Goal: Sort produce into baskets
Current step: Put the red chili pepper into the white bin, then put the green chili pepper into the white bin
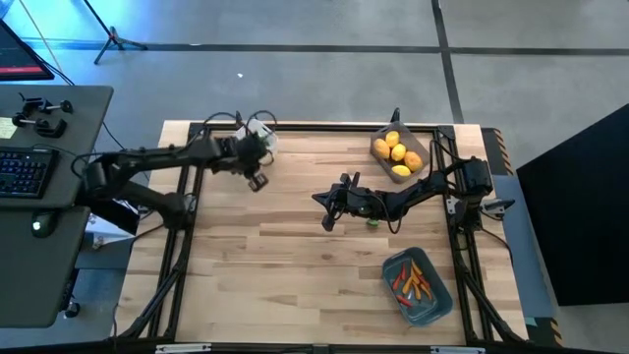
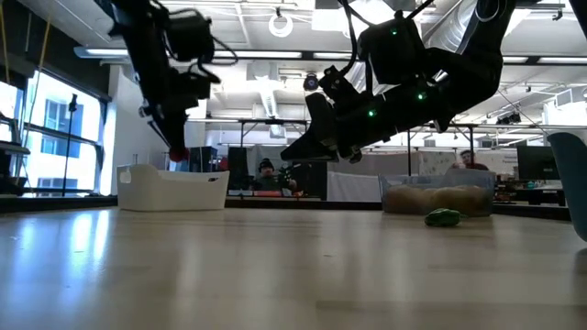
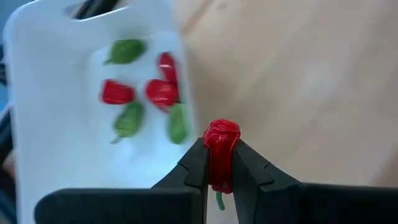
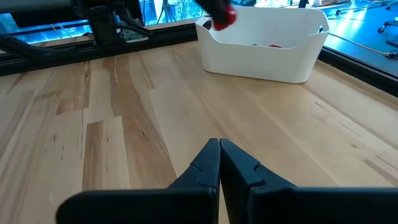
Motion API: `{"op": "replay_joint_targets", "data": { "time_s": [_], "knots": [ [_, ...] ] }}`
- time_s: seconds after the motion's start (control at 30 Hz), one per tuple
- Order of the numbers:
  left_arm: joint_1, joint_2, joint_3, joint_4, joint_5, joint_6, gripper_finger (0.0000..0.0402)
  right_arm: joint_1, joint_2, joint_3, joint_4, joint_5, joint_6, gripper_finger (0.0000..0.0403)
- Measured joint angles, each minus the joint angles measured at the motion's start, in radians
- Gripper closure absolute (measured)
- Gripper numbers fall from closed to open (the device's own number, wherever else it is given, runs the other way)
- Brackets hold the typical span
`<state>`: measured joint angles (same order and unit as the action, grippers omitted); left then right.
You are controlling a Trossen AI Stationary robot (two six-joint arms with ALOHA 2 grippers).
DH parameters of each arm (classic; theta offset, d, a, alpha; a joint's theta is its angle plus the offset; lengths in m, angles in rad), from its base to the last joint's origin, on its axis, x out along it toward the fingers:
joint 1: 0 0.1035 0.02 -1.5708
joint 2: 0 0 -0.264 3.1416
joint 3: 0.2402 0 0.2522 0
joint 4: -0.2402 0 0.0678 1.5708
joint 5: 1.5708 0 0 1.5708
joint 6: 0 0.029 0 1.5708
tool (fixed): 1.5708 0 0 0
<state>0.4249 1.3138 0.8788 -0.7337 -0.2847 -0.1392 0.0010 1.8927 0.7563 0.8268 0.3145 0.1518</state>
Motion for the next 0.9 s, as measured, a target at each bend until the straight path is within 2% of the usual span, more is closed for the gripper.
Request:
{"op": "replay_joint_targets", "data": {
  "time_s": [0.17,0.4,0.57,0.9],
  "knots": [
    [0.147,0.051,0.000,0.074,0.002,0.094,0.0376,0.000,0.000,0.000,-0.006,0.000,0.000,0.0403],
    [0.271,0.147,0.000,0.112,0.048,0.196,0.0376,0.000,0.000,0.000,-0.013,0.000,0.000,0.0403],
    [0.297,0.192,0.000,0.187,0.047,0.198,0.0359,0.000,0.000,0.000,-0.029,0.000,-0.001,0.0403],
    [0.267,0.194,0.000,0.271,0.047,0.292,0.0271,0.000,0.000,0.000,-0.039,0.001,-0.003,0.0403]
  ]
}}
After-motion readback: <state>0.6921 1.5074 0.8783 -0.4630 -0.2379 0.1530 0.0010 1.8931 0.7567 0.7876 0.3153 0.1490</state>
